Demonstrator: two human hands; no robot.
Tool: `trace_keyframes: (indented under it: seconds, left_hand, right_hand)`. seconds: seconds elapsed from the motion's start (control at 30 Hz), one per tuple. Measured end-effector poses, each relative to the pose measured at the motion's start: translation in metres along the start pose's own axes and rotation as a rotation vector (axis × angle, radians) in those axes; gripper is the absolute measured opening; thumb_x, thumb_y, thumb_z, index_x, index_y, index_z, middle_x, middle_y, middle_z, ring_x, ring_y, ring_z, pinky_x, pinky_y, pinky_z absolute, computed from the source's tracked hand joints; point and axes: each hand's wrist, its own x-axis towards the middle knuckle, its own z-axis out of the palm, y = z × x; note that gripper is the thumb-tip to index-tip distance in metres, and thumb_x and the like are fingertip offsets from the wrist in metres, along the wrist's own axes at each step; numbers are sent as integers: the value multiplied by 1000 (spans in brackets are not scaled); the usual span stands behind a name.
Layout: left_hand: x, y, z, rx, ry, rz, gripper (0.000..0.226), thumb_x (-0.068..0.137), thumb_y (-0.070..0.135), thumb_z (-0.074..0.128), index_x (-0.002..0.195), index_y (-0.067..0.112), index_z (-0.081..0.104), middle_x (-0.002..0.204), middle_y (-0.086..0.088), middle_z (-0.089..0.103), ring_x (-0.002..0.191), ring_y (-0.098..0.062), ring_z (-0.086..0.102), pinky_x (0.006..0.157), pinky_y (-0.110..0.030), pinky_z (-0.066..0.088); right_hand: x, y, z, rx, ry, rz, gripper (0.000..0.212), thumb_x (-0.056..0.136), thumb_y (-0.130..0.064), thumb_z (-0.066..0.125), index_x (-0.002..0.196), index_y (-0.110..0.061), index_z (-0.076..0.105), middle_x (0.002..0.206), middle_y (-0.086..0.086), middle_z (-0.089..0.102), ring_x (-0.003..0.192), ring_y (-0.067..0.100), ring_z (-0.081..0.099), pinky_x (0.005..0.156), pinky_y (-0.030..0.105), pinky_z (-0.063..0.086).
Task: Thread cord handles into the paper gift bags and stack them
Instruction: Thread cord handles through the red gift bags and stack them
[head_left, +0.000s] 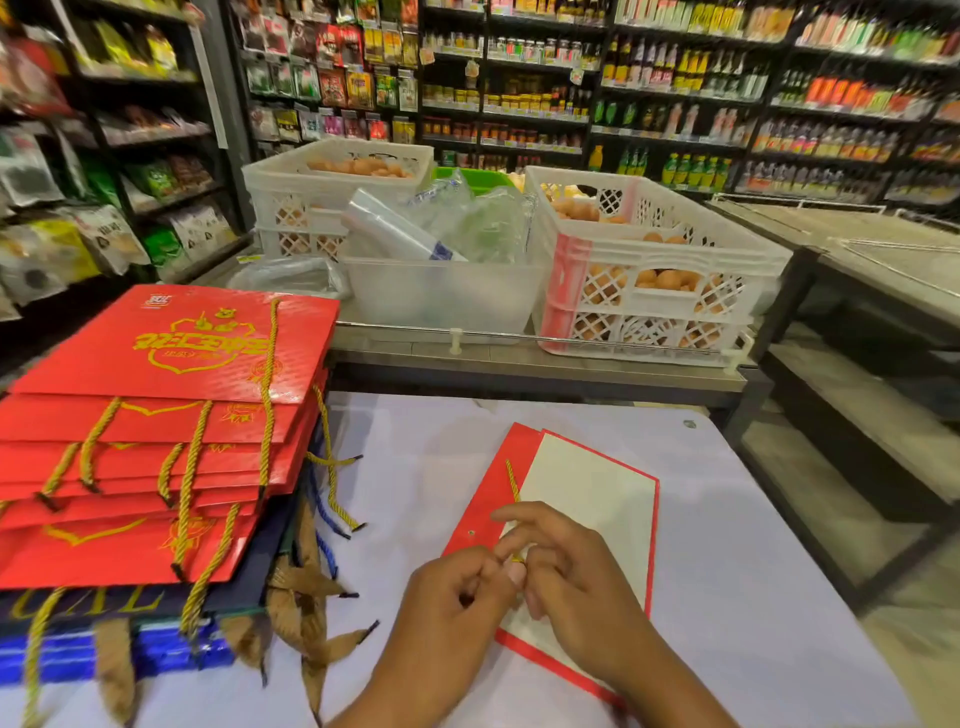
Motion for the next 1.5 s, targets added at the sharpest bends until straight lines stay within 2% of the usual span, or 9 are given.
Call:
trace_keyframes:
  seconds: [0.13,0.27,0.4,0.5,0.73,0.9,1.1,1.33,1.5]
  left_hand:
    - [8,8,1,-50,37,10,37,97,27,72,62,24,61,55,13,47,57,-6,39,57,-18,32]
    - [15,0,-9,36,183,91,28,99,40,60,79,20,66,67,10,53,64,-7,47,59,-18,35]
    - [26,-19,-19,318,309,75,23,99,11,62,99,32,70,100,18,63,96,-6,60,73,-15,46]
    - [33,-30,-20,470,242,34,28,98,18,62,122,32,67,118,23,61,110,-7,58,91,-34,55]
    - [43,-29,-13,476,312,-88,30,94,16,69,120,32,68,101,16,68,85,-7,65,79,-40,60]
    - [39,-29,-10,528,339,-20,27,96,18,70,122,25,71,105,15,64,87,-6,61,80,-38,58]
    - [31,-25,-8,512,343,8,24,95,17,68,118,24,73,108,15,65,91,-6,63,80,-32,60]
    - [36,-27,-16,327,336,-107,30,91,11,73,118,25,70,86,10,66,74,-8,62,74,-36,58]
    - [28,-20,-12,202,240,-154,28,92,14,73,110,35,67,80,8,66,69,-5,62,65,-21,54]
  right_hand:
    - [0,15,-7,-45,-45,-11,26,96,-19,65,115,-36,71,96,1,72,87,30,69,79,49,58]
    - [13,29,-17,-58,52,-24,11,96,-19,73,89,-28,78,84,-3,70,80,14,64,75,31,50]
    - [20,41,-18,97,59,67,16,92,-12,78,95,-27,79,92,2,76,86,29,68,81,33,54]
    - [20,42,-19,186,86,79,19,87,-8,82,97,-23,79,93,1,77,85,27,71,80,26,56]
    - [14,49,-17,59,103,87,5,95,-27,73,91,-30,74,94,-17,73,93,6,70,78,19,58]
    - [14,51,-19,98,107,93,17,98,-40,58,97,-25,66,86,-8,74,79,17,72,72,23,59]
    - [15,52,-21,137,110,96,18,105,-20,56,103,-25,73,89,-11,77,79,17,72,69,20,58]
    - [18,52,-23,92,130,81,36,106,-5,51,102,-27,80,87,-3,77,74,25,69,65,25,59]
    - [31,47,-33,19,154,156,44,103,2,48,94,-24,81,83,-2,75,70,8,65,59,21,51]
